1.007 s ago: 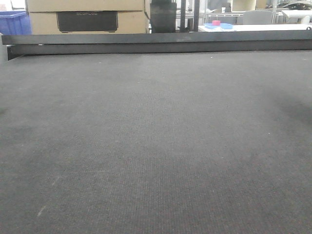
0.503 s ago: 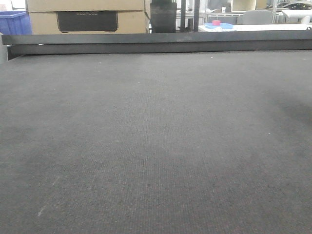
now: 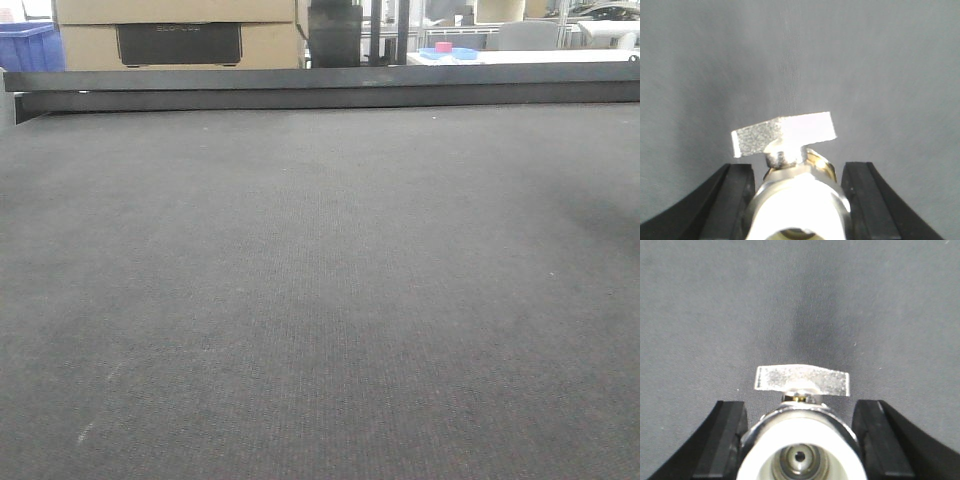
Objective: Place valve from conveyor to right shelf box
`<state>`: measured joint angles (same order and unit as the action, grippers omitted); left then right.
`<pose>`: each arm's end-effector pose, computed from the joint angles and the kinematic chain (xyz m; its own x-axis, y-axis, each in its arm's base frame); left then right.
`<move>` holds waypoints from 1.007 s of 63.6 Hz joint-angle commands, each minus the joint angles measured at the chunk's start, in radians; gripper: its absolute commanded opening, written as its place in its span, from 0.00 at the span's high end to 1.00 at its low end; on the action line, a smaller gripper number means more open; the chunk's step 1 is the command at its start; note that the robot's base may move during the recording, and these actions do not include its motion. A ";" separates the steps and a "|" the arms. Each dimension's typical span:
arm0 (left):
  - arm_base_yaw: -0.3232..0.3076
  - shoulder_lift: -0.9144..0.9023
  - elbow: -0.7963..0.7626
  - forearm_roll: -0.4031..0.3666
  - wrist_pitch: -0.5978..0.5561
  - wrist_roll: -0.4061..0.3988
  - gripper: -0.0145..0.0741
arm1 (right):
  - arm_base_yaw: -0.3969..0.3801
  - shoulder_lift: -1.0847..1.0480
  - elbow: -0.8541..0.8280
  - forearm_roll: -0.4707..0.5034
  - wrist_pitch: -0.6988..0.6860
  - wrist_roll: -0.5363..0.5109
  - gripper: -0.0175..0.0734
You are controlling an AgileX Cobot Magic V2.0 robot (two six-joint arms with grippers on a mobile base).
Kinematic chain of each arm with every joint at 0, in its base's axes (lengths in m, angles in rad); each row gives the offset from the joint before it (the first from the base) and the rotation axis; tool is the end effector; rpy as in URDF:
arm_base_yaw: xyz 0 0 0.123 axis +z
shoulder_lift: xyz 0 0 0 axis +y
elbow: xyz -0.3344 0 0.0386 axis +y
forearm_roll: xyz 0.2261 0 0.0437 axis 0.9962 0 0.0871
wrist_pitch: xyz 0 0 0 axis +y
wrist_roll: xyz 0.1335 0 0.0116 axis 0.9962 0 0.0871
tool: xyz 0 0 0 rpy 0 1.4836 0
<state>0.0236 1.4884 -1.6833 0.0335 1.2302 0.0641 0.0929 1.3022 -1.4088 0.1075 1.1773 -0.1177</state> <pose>0.3022 0.0114 0.4373 -0.8128 0.0560 -0.5798 0.0192 0.9974 0.0695 0.2404 0.0357 0.4123 -0.8141 -0.1521 -0.5605 -0.2099 0.9769 0.0397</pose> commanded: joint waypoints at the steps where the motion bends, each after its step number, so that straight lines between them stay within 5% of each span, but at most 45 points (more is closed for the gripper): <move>1: -0.012 -0.067 -0.017 0.005 -0.009 -0.024 0.96 | -0.004 -0.028 -0.061 -0.004 -0.009 -0.005 0.98; 19: -0.012 -0.201 -0.017 -0.004 -0.009 -0.026 0.96 | -0.004 -0.051 -0.183 -0.002 0.004 -0.005 0.98; 64: -0.012 -0.215 -0.017 -0.002 -0.009 -0.024 0.96 | -0.004 -0.057 -0.187 -0.002 -0.019 -0.005 0.98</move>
<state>0.0192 1.2851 -1.6886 0.0339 1.2499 0.0483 0.0929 1.2602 -1.5775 0.1075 1.2079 -0.1195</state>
